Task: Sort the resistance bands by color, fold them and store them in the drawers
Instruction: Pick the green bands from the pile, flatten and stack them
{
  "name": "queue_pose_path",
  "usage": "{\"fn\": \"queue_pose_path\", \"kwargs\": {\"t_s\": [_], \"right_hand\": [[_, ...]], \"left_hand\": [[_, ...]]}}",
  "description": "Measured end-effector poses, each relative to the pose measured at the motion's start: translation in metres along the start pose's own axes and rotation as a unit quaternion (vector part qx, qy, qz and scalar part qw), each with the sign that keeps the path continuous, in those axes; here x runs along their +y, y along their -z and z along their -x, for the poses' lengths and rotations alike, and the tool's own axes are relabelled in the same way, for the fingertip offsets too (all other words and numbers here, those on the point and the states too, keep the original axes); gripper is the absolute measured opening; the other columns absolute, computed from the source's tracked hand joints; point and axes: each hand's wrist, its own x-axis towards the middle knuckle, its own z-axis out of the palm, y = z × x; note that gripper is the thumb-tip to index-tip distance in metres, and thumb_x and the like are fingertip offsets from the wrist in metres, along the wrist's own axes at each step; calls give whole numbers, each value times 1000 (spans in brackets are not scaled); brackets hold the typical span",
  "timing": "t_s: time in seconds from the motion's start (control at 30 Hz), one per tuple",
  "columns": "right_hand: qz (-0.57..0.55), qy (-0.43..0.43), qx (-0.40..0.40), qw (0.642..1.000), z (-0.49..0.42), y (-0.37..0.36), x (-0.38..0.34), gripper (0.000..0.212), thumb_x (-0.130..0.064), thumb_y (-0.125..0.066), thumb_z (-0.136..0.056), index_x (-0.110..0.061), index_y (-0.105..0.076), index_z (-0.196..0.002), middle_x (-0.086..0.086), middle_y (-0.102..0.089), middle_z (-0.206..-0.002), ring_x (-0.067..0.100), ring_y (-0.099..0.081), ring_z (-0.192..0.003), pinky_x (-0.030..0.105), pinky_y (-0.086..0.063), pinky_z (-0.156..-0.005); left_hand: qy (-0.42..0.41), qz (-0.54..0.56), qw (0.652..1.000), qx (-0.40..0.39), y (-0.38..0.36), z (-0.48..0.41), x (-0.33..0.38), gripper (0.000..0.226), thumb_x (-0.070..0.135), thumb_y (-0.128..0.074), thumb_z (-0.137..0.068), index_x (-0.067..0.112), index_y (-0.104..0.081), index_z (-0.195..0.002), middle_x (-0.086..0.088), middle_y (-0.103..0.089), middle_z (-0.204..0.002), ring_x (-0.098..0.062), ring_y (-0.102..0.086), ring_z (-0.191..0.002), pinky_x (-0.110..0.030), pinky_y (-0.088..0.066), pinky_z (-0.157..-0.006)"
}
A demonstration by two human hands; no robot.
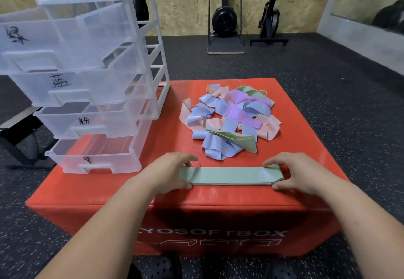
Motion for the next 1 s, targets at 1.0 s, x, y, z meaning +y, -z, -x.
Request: {"fn": "queue_pose_path", "kwargs": {"t_s": [1.0], "right_hand": [[-13, -73, 100, 992, -97, 0, -29, 24, -39, -79, -84, -44, -66, -103, -12, -59, -95, 14, -61, -84, 37, -52, -79]], "left_hand": [[-18, -7, 978, 209, -23, -78, 15, 37, 31, -76, -86, 27, -71, -123, 6, -67, -116, -26, -57, -105, -43, -53, -90]]}}
